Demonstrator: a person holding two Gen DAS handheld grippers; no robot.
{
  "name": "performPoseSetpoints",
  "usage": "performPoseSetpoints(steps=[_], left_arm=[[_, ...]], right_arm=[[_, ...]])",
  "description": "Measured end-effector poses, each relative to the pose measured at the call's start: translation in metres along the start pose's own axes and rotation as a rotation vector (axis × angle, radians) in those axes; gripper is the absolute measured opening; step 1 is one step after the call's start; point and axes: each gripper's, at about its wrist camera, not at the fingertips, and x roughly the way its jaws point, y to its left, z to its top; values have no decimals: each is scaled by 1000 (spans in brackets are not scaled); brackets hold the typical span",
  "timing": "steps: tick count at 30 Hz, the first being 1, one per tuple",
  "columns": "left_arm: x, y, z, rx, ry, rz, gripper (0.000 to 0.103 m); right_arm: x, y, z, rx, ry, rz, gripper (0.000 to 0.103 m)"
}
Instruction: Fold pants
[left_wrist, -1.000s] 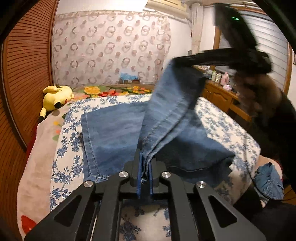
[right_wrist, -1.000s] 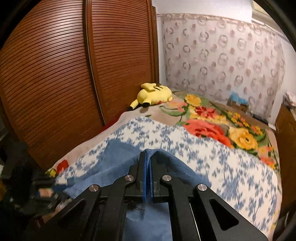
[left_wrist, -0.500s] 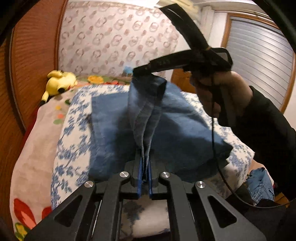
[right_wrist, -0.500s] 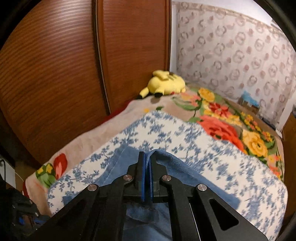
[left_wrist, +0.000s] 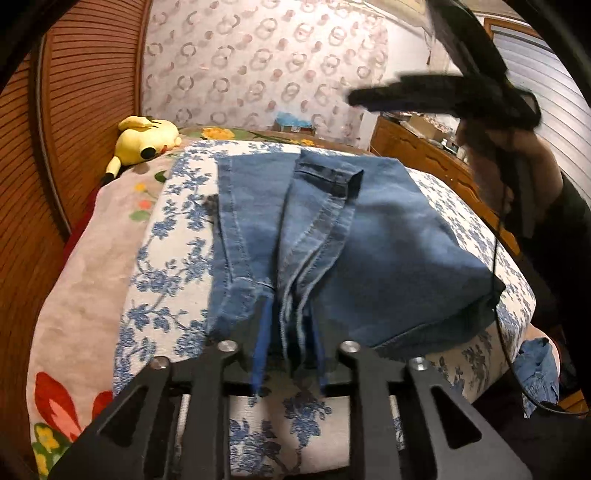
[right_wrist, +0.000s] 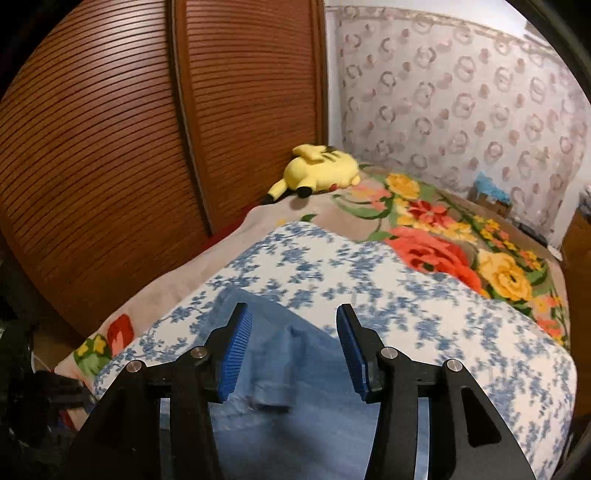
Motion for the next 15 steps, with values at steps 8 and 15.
performPoseSetpoints(steps=[8,15], left_arm=[[7,14,-1,-42,5,64,42],[16,19,-8,-48,35,73,42]], right_arm=[[14,-21,-49,-36,92,-94,50],[47,14,-56,-118,149,-64,50]])
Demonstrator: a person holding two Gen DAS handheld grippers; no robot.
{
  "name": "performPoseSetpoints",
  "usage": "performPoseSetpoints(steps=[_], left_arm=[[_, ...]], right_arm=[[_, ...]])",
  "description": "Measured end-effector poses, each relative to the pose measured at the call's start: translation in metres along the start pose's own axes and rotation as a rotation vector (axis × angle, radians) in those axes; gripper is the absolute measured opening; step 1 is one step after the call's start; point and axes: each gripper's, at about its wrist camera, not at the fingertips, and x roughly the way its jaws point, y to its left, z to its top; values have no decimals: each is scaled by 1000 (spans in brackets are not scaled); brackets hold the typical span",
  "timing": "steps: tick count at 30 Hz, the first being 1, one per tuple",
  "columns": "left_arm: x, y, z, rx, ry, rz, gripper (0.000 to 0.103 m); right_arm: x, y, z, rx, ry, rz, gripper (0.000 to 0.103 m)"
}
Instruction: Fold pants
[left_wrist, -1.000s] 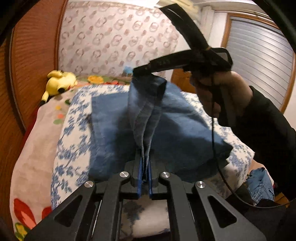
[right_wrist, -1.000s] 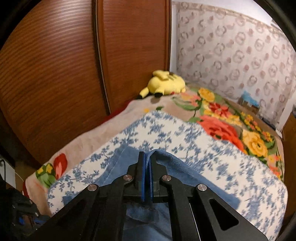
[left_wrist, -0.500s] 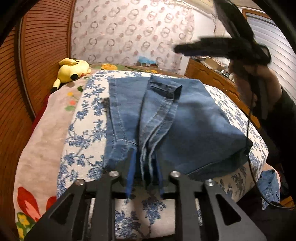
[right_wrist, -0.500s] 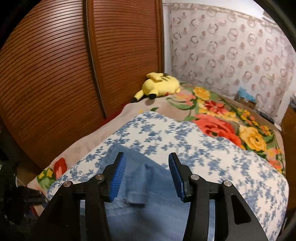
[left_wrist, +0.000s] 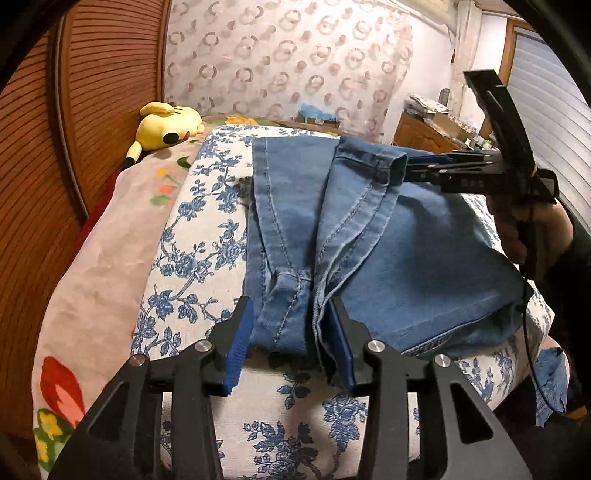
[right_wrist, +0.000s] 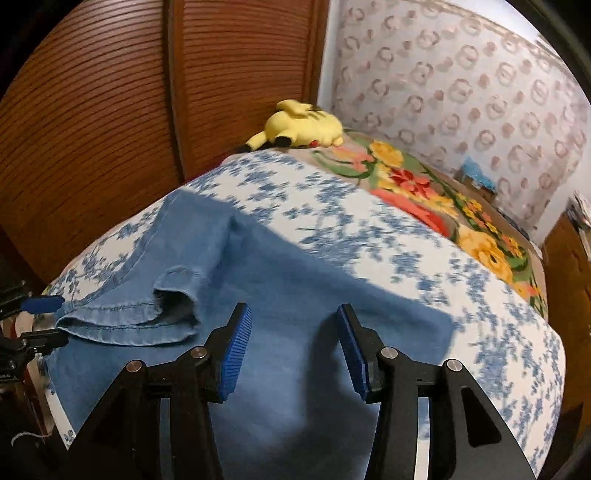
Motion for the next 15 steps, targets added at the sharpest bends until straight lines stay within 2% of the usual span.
performPoseSetpoints(steps=[5,11,12,13,15], left_arm=[[-4,5,-2,-17,-14,-3,43],[-4,5,-2,-9,-11,-3,51],[-4,5,-2,-7,-11,-3,54],[-5,5,-2,-6,-13,-5,64],[-5,5,-1,-6,-23,-13,74]], right_arm=[[20,26,15,-49,6,53,50],[15,33,38,-13,-75,129,50],[14,31,38,-2,-88,130,50],[12,27,37,8,-99,128,50],[8,21,35,23,-109,116,50]])
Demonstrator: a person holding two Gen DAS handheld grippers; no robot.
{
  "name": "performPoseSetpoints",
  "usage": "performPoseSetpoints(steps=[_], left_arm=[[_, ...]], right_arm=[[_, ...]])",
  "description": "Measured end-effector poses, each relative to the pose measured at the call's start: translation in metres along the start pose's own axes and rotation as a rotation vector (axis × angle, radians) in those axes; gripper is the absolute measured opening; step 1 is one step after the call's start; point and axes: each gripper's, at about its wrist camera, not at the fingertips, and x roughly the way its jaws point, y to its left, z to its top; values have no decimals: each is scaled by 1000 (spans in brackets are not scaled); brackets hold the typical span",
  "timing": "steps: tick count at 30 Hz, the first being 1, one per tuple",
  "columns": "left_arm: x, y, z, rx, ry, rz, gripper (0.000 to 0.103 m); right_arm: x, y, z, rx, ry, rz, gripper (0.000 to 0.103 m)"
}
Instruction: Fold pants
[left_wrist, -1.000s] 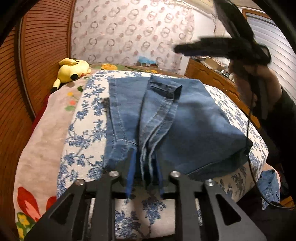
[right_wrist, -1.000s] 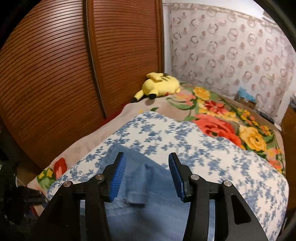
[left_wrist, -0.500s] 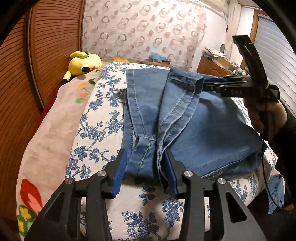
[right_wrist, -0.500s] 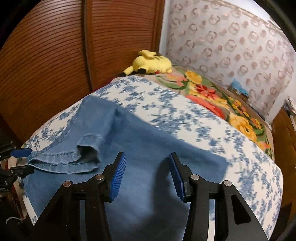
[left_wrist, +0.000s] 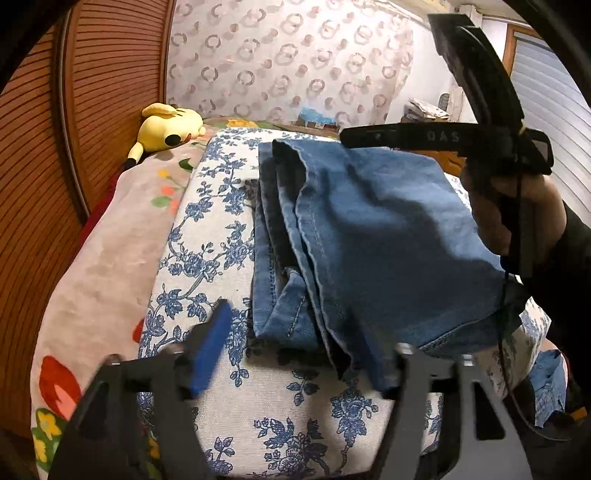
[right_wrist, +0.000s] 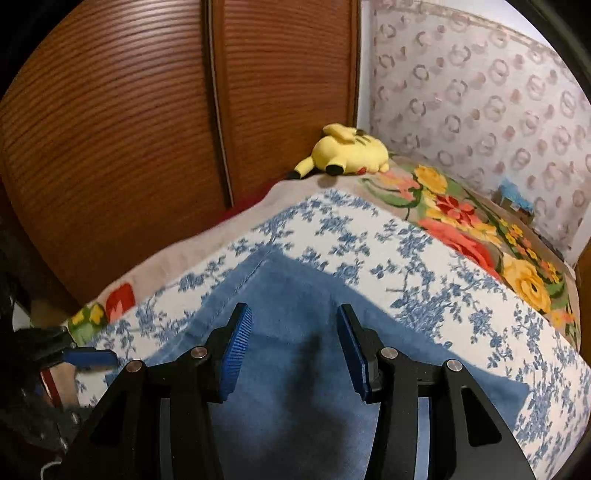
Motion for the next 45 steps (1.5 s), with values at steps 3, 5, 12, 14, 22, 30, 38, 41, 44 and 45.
performPoseSetpoints(steps=[3,5,12,14,22,30,38,41,44,45], left_arm=[[-1,-2,1,2,-10,-7,76],[-3,-5,2,9,-17,-2,76],[-10,-19,6,36,-64,17,76],[-13,-25,7,44,-73,17,76],[-9,-49,17,77,-95,4,76],[0,-81,17,128,-78,-13,76],[7,-97,12,162,-55,-24,76],[9,-100,10,169,-44,-21,76],[10,-100,8,169,-38,-20,76],[11,-101,7,168,-35,-22,76]], right_arm=[[-14,-12,-5,12,-10,-25,50],[-27,-24,-12,28,-14,-46,50],[-81,-88,-56,161,-4,-156,50],[-98,-101,-73,196,-3,-182,50],[-142,-104,-135,296,3,-187,50],[-147,-73,-160,325,26,-115,50],[-141,-53,-174,341,28,-85,50],[-133,-48,-178,328,49,-96,50],[-131,-45,-179,326,46,-115,50],[-130,-45,-181,332,46,-111,50]])
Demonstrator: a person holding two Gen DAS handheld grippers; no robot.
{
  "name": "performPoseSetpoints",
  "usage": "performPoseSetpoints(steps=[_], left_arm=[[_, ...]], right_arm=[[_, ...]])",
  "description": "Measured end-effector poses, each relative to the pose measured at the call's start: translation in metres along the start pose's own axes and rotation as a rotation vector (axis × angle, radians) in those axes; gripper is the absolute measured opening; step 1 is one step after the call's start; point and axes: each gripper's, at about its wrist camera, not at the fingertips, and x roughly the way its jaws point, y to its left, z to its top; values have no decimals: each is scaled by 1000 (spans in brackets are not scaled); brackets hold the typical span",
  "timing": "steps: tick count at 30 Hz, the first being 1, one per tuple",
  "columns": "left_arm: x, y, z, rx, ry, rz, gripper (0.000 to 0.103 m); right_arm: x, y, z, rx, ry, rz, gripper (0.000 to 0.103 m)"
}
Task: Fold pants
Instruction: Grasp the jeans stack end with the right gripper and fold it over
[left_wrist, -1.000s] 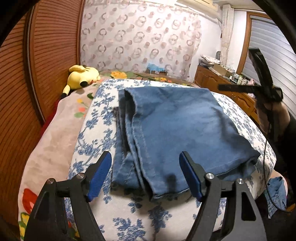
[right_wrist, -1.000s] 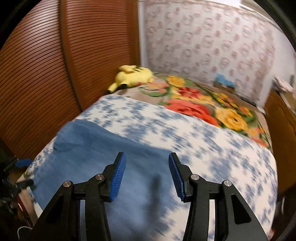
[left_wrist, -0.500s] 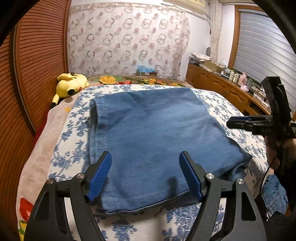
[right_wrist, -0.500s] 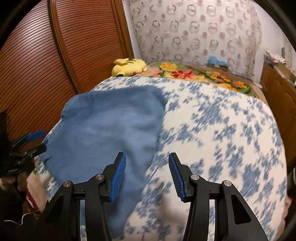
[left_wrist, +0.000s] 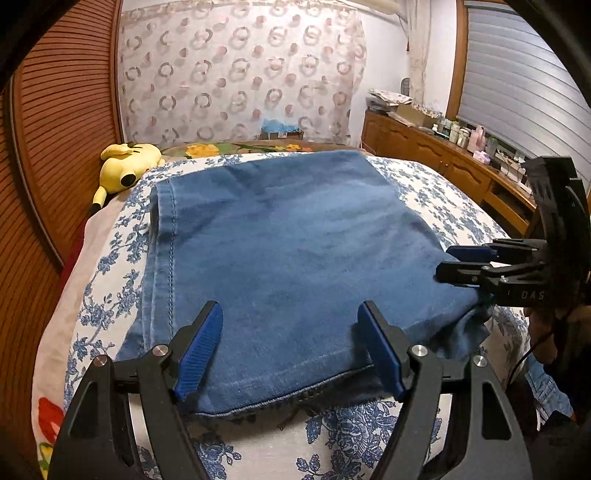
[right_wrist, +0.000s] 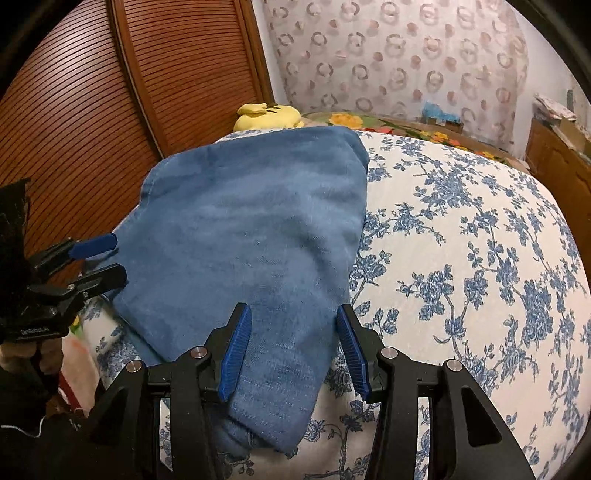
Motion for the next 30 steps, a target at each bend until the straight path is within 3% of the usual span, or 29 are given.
performPoseSetpoints(steps=[5,15,19,21,24,30], left_arm=[[7,-1,-6,11,25,5,76],[12,-5,-11,30,33,23,77],[14,-5,-15,41,32,27,78],[15,-7,-17,52,31,35,78],[12,-10,-23,69,24,40,79],[3,-2,-32,48,22,19,79]], right_arm=[[5,-4,-3,23,8,-11,59],[16,-2,-9,45,5,48,59],[16,8,-9,1,-8,38,37],[12,9,-7,-2,-27,48,20],[-1,8,0,6,-76,85,12],[-22,30,10,-63,-150,127,10]])
